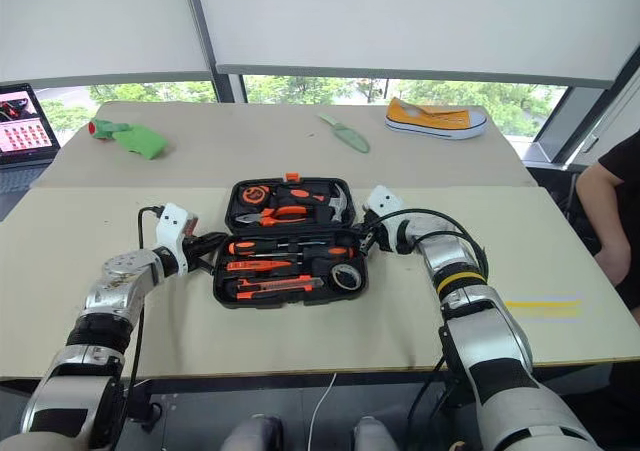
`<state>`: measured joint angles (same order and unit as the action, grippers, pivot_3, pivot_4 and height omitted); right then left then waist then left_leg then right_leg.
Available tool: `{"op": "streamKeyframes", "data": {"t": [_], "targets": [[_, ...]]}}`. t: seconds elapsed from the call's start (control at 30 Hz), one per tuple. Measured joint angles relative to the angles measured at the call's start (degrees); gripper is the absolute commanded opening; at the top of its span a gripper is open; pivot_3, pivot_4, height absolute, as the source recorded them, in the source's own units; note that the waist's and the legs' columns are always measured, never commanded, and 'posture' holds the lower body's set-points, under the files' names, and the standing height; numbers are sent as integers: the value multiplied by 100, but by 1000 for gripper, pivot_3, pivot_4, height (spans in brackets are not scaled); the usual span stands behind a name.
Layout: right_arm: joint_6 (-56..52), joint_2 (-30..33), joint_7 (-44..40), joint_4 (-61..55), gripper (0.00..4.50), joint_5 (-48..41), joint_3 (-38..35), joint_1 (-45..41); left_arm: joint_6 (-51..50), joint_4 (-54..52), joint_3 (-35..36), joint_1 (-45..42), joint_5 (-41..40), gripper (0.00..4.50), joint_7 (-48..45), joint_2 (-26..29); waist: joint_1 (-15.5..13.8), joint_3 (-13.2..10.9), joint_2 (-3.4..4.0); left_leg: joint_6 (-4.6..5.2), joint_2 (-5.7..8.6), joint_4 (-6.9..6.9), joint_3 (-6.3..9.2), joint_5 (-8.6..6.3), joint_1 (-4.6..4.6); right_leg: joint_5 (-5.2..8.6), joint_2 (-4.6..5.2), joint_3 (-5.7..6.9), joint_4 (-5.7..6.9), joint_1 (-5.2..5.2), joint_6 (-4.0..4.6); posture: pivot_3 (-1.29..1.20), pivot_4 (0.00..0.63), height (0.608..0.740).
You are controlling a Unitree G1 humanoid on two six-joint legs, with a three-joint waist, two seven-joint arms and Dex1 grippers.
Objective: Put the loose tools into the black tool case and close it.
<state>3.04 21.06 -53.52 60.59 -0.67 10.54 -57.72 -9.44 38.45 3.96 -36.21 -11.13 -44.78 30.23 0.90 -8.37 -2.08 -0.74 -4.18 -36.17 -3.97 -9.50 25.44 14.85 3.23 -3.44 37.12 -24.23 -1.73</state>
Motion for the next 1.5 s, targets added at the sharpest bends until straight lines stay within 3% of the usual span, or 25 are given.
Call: {"op": "streamKeyframes", "data": {"t": [0.13, 0.27, 0.53, 0.63, 0.67, 0.8, 0.93, 1.0, 1.17, 1.5], "targets": [[-55, 142, -591, -540, 0, -88, -114, 389, 31, 5, -52, 25, -10, 203, -762, 95, -12, -1, 1, 0, 2, 1, 0, 0, 1, 0, 1, 1, 1, -1, -1, 0, 150, 740], [-556, 449, -938, -1975, 0, -273, -183, 1229, -16, -435, -60, 382, -132, 203, -1374, 195, -15, -1, 2, -1, 1, 4, 1, -1, 1, 1, 3, 1, 2, -1, -1, 0, 150, 740], [-1883, 796, -847, -4396, 0, -541, -291, 2650, -359, -1731, -31, 1275, -262, 203, -1471, 364, -19, -1, 1, -1, 1, -12, 2, -1, -5, 1, 4, 0, 10, 5, -1, 0, 150, 740], [-2314, 908, -754, -4718, 0, -689, -328, 2840, -706, -1893, 49, 1344, -337, 853, -1338, 498, -14, -1, 1, -2, 1, -21, 2, 1, -8, 1, 4, -1, 19, 6, -1, 0, 150, 740], [-2526, 1035, -764, -4877, 617, -751, -341, 2918, -830, -1905, 129, 1356, -392, 1411, -1311, 587, -15, -1, 1, -3, 1, -25, 3, 2, -8, 1, 4, -1, 25, 6, -1, 0, 150, 740], [-3376, 1463, -742, -5355, 1833, -1045, -637, 3007, -1453, -2073, 391, 1373, -656, 2813, -1438, 1074, -13, -2, -1, -3, 1, -36, 3, 2, -10, 3, 4, -3, 43, 3, 0, 0, 150, 740], [-5128, 1646, -419, -5944, 3282, -1428, -791, 2617, -3112, -2460, 253, 1007, -861, 4367, -1373, 1534, -11, -4, -3, -4, 1, -46, 7, 2, -14, 6, 2, -4, 62, 1, 2, 0, 150, 740], [-6567, 1673, -118, -5987, 3941, -1636, -798, 2068, -3964, -2540, 187, 619, -1022, 4500, -1301, 1550, -11, -6, -5, -5, 2, -50, 6, 4, -15, 6, 3, -6, 71, -3, 3, 0, 150, 740], [-7931, 1210, 510, -5289, 3941, -1798, -819, 829, -4754, -2081, 3, -493, -1013, 4500, -687, 1064, -24, -7, -9, -3, 7, -57, 11, 5, -13, 7, 1, -6, 73, -1, 3, 0, 150, 740], [-7942, 614, 1135, -3500, 3941, -1626, -544, 29, -4689, -713, -395, -1333, -597, 4500, -182, 601, 13, -11, -10, 2, 13, -56, 16, 2, 30, 11, 3, -7, 72, -33, -3, 0, 150, 740]]}}
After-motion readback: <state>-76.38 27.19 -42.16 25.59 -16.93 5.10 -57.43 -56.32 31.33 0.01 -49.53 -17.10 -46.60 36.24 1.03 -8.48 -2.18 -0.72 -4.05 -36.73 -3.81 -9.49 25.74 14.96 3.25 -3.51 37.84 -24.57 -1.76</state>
